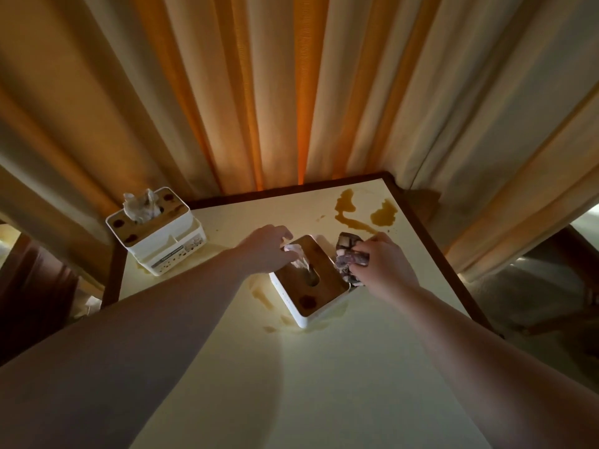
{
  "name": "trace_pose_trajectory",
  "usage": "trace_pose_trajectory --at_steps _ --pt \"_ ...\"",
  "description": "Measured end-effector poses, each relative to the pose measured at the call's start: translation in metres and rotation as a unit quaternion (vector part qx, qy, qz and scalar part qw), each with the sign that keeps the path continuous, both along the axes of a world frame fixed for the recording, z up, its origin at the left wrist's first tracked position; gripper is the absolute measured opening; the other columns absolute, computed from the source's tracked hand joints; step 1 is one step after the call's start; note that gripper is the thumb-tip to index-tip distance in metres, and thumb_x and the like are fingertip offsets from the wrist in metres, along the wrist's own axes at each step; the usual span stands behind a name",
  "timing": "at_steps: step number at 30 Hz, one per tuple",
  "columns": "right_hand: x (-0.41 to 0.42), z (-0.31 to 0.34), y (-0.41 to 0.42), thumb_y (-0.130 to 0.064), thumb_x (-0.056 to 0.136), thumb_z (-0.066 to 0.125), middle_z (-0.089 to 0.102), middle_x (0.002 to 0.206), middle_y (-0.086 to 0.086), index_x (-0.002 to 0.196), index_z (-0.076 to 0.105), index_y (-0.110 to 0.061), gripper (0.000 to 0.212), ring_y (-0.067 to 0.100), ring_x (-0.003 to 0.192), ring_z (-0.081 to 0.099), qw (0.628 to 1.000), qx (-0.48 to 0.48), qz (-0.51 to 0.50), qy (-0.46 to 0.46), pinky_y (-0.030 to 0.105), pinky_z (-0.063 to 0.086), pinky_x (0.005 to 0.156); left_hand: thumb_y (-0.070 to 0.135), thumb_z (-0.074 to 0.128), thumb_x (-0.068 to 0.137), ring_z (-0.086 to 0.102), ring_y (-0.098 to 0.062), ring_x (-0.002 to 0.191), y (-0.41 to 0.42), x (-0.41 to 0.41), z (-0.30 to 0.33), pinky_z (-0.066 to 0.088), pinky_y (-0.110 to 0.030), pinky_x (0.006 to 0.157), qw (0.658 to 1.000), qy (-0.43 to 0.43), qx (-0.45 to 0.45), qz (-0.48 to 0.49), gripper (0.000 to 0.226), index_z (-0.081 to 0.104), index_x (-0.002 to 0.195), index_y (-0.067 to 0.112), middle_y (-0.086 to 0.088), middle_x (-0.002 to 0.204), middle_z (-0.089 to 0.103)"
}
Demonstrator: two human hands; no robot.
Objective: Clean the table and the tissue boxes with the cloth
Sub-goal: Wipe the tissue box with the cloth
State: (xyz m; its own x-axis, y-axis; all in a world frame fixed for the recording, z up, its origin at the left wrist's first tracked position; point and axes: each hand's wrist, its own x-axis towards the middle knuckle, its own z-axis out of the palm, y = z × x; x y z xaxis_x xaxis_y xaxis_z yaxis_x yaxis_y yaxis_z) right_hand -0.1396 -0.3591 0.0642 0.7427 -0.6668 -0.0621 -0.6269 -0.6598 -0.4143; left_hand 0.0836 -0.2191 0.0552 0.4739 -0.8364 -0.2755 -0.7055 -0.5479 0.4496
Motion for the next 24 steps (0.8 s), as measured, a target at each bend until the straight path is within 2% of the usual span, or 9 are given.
trace_pose_trajectory --at_steps 2,5,7,10,13,15,19,21,24 --pt "-0.01 -0.004 0.001 -0.025 0.096 0.072 0.052 0.12 0.0 0.129 0.07 -0.019 0.034 0.014 0.086 0.061 1.0 0.012 -0.017 -0.006 0.023 0.056 0.076 0.041 0.074 0.088 0.046 -0.022 0.132 -0.005 0.003 0.012 0.042 -0.035 0.105 0.997 -0.005 0.016 -0.071 0.066 0.046 0.147 0.029 -0.002 0.148 0.047" --pt "-0.018 -0.007 0.002 -0.027 0.094 0.075 0.054 0.123 -0.001 0.134 0.068 -0.018 0.042 0.015 0.092 0.062 0.999 0.019 -0.024 -0.021 0.028 0.06 0.084 0.038 0.087 0.072 0.017 -0.024 0.153 -0.014 0.002 0.027 0.022 -0.051 0.122 0.971 -0.056 0.112 -0.204 0.11 0.021 0.159 0.042 0.003 0.167 0.02" --pt "-0.021 -0.007 0.002 -0.027 0.093 0.076 0.053 0.122 -0.003 0.134 0.069 -0.018 0.043 0.014 0.091 0.062 0.999 0.021 -0.026 -0.033 0.025 0.06 0.082 0.043 0.093 0.065 0.0 -0.024 0.158 -0.021 -0.001 0.03 0.005 -0.062 0.125 0.939 -0.12 0.188 -0.263 0.131 0.004 0.161 0.049 0.005 0.172 0.001" --pt "-0.025 -0.006 0.001 -0.026 0.093 0.076 0.052 0.122 -0.004 0.135 0.068 -0.017 0.044 0.013 0.091 0.061 0.998 0.024 -0.029 -0.044 0.022 0.058 0.082 0.047 0.098 0.057 -0.007 -0.027 0.159 -0.03 -0.007 0.029 -0.001 -0.061 0.124 0.905 -0.174 0.246 -0.299 0.146 -0.004 0.162 0.047 0.001 0.173 -0.01" --pt "-0.028 -0.005 0.001 -0.026 0.092 0.076 0.052 0.12 -0.005 0.134 0.069 -0.018 0.043 0.014 0.092 0.062 0.998 0.034 -0.023 -0.047 0.025 0.059 0.084 0.05 0.1 0.053 -0.001 -0.029 0.159 -0.031 -0.008 0.024 0.003 -0.059 0.124 0.908 -0.179 0.233 -0.298 0.147 0.001 0.162 0.046 0.001 0.173 -0.005" --pt "-0.029 -0.005 0.001 -0.026 0.092 0.077 0.051 0.118 -0.005 0.131 0.07 -0.019 0.041 0.013 0.092 0.062 0.998 0.04 -0.02 -0.047 0.025 0.058 0.084 0.053 0.1 0.05 0.012 -0.029 0.156 -0.029 -0.007 0.024 0.012 -0.055 0.124 0.916 -0.177 0.21 -0.293 0.145 0.008 0.161 0.046 0.001 0.171 0.006" --pt "-0.027 -0.003 0.003 -0.027 0.091 0.077 0.051 0.117 -0.006 0.131 0.07 -0.019 0.041 0.014 0.094 0.061 0.998 0.044 -0.016 -0.043 0.025 0.056 0.086 0.071 0.093 0.04 0.035 -0.022 0.133 -0.021 -0.007 0.021 0.031 -0.04 0.111 0.93 -0.192 0.172 -0.262 0.14 0.019 0.156 0.046 0.004 0.152 0.03" --pt "-0.023 0.001 0.003 -0.028 0.092 0.076 0.049 0.116 -0.006 0.132 0.069 -0.019 0.041 0.015 0.095 0.061 0.998 0.043 -0.011 -0.039 0.024 0.055 0.086 0.079 0.089 0.036 0.038 -0.02 0.124 -0.016 -0.011 0.018 0.034 -0.037 0.106 0.943 -0.18 0.151 -0.234 0.14 0.022 0.154 0.042 0.005 0.143 0.034" --pt "-0.013 0.008 0.003 -0.025 0.094 0.071 0.05 0.117 -0.002 0.127 0.071 -0.02 0.033 0.016 0.092 0.062 0.999 0.041 -0.004 -0.033 0.023 0.055 0.08 0.082 0.087 0.036 0.041 -0.019 0.126 -0.008 -0.018 0.012 0.039 -0.038 0.109 0.959 -0.141 0.125 -0.213 0.139 0.03 0.153 0.031 0.007 0.143 0.04"
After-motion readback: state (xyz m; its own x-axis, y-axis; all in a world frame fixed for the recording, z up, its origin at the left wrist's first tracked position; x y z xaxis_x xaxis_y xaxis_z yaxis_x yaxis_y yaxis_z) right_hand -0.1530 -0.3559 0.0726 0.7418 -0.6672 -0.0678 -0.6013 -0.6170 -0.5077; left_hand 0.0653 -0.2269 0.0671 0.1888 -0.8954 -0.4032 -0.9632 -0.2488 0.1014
